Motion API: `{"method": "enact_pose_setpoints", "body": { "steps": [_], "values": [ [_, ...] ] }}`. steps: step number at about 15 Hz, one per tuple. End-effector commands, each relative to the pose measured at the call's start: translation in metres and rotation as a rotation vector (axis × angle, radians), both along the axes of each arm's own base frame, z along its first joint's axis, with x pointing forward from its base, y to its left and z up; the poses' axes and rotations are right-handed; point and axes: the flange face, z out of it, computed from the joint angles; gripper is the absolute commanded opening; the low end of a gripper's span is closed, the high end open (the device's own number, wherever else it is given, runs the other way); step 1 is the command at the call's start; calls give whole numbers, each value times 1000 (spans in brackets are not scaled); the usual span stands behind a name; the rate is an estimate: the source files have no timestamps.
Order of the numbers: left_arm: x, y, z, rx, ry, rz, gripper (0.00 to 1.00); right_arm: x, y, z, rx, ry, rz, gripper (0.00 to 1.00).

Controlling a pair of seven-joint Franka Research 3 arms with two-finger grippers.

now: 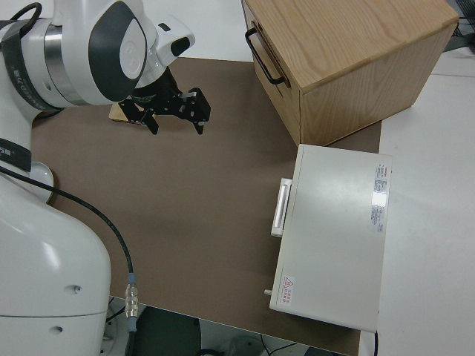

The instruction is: Pick gray plate from low plate rack and place it on table with left arm

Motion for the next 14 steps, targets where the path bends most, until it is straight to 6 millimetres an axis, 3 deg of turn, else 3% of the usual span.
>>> {"method": "enact_pose_setpoints", "body": {
  "steps": [1, 3, 7, 14],
  "values": [
    [9, -10, 53, 97, -4, 26, 998, -2, -3, 4, -8, 0, -16, 983],
    [12, -22, 80, 158, -31, 15, 998, -2, -2, 4, -9, -1, -15, 983],
    [18, -36, 114, 215, -80, -21, 998, -2, -2, 4, -8, 0, -15, 983],
    [23, -35, 121, 212, -76, -21, 998, -2, -2, 4, -8, 0, -15, 983]
  ]
}}
